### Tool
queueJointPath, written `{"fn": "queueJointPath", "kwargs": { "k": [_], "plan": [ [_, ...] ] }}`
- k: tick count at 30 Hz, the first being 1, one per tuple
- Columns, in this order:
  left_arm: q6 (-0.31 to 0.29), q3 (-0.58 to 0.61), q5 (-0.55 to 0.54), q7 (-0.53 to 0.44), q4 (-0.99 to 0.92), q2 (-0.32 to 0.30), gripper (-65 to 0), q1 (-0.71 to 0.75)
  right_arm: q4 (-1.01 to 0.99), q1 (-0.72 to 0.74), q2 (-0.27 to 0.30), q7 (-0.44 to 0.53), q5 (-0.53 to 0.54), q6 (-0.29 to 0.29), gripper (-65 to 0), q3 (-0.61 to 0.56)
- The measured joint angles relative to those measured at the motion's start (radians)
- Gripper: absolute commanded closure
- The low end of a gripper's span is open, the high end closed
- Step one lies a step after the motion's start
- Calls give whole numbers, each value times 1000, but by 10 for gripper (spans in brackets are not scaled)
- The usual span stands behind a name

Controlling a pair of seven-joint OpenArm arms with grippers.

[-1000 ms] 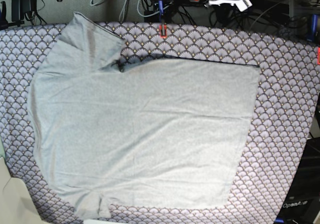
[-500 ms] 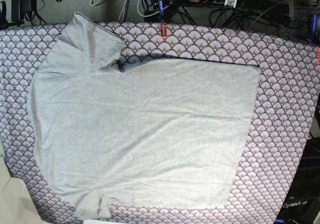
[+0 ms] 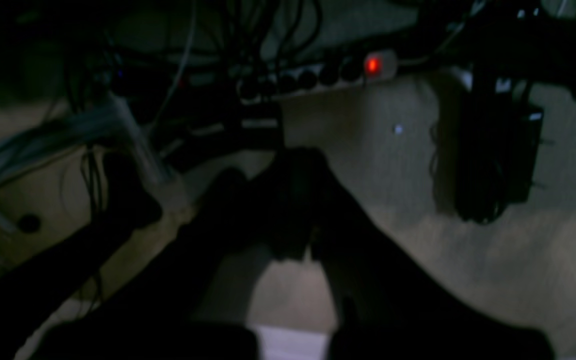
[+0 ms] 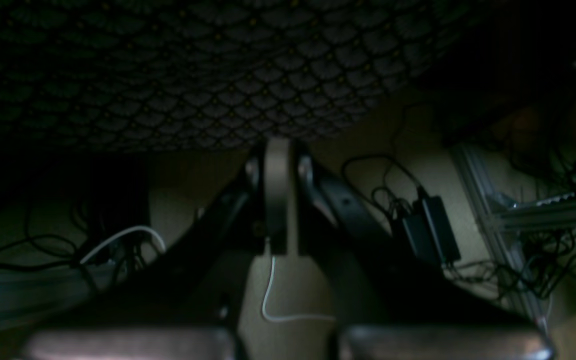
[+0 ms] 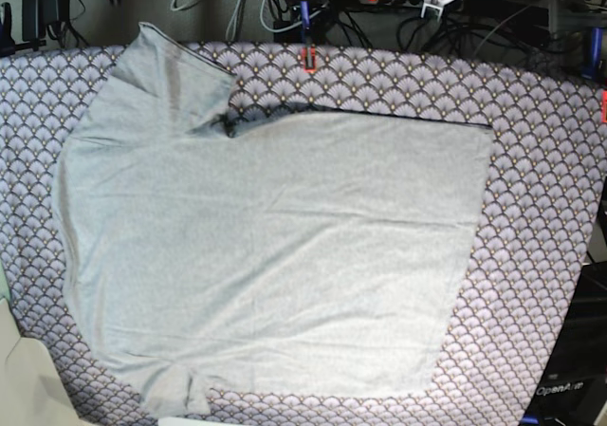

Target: Fold the T-shirt properly

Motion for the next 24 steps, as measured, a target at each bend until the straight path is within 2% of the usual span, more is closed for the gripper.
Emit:
{"fn": "queueJointPath", "kwargs": {
  "k": [4, 11, 20, 24],
  "plan": [
    [0, 0, -3, 1, -1, 4, 0, -1, -124, 47, -11, 2, 3, -1, -23, 0],
    [0, 0, -3, -2, 0, 9, 0, 0, -380, 158, -21, 71, -1, 0, 0, -5],
    [-1, 0, -3, 21, 0, 10, 0, -1, -679, 311, -23, 60, -1, 0, 0, -5],
    [-1, 0, -3, 45, 0, 10, 0, -1, -686, 368, -26, 50, -5, 0, 0, -5]
  ]
}}
